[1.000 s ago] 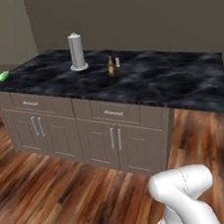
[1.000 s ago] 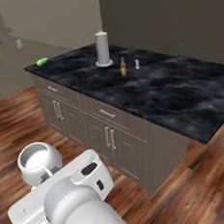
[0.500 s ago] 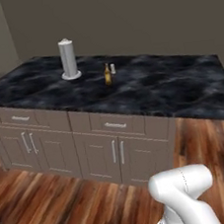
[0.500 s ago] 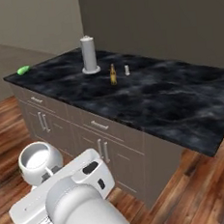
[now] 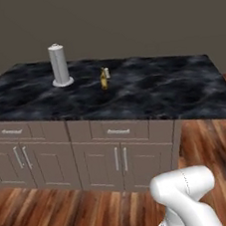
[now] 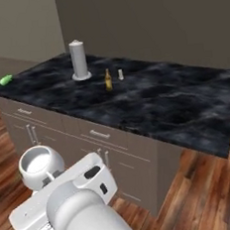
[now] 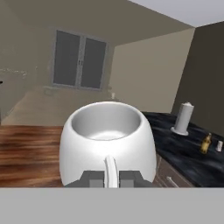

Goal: Open the cabinet directly in front. Then move the beer and the mug to the dining counter with the candle on it.

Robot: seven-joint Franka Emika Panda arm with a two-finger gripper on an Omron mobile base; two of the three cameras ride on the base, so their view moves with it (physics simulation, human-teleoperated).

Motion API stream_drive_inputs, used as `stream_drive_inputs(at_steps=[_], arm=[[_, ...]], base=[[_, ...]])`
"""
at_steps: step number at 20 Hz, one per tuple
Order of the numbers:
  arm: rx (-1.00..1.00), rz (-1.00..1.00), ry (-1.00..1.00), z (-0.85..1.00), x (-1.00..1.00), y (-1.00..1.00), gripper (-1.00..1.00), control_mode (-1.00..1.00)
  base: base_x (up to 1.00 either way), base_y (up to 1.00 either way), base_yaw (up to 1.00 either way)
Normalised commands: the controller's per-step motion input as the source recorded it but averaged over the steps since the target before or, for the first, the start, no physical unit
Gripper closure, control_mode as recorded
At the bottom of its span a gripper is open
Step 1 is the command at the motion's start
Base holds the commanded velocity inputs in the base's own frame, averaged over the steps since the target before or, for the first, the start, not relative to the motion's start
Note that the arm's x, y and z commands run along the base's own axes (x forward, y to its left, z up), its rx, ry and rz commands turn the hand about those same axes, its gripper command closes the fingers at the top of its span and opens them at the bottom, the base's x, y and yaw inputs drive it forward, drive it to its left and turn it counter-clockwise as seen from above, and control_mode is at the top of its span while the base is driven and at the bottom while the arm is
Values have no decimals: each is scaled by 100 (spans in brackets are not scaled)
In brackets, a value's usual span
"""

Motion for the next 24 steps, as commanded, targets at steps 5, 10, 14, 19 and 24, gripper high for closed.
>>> stream_drive_inputs(at_steps=[5,10,14,19,24], arm=[[0,0,0,0,0,0,100,100],[0,0,0,0,0,0,100,100],[0,0,0,0,0,0,100,100],[0,0,0,0,0,0,100,100],[0,0,0,0,0,0,100,100]], base=[[44,17,-30],[39,29,-29],[29,54,-22],[18,77,-16],[14,80,-13]])
